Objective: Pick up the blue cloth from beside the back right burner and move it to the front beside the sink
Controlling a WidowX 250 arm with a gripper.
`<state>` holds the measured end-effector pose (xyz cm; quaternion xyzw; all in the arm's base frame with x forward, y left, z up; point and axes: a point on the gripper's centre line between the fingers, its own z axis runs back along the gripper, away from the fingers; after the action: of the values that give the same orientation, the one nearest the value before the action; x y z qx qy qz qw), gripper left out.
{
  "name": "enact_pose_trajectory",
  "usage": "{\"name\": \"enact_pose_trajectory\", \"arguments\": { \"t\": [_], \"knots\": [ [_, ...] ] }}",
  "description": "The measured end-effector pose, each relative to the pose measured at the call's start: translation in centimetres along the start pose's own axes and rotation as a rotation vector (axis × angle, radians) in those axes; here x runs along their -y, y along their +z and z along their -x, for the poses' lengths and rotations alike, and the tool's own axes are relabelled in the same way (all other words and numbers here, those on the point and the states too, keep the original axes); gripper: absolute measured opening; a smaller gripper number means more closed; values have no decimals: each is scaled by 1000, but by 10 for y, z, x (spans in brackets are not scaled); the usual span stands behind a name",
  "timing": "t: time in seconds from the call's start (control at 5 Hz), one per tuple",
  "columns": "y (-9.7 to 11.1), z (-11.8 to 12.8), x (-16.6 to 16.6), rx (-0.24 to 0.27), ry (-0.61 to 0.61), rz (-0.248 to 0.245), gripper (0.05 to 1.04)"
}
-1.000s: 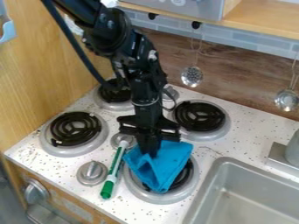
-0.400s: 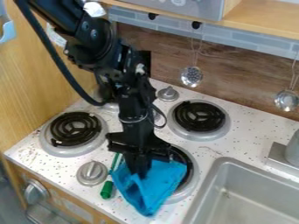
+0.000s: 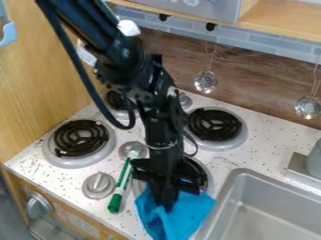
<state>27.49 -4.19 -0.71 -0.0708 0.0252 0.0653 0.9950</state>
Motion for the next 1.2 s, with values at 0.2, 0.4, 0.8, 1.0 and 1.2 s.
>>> {"name": "enact_pose_trajectory", "arguments": {
  "t": [0.2,0.4,0.8,1.0,1.2],
  "knots": [
    [2,-2,16,0,-12,30,78],
    [8,2,22,-17,-11,58,107],
    [31,-8,18,54,-8,14,584],
    [52,-14,18,132,-26,6,891],
    [53,-12,14,137,-32,10,1010]
  ]
}}
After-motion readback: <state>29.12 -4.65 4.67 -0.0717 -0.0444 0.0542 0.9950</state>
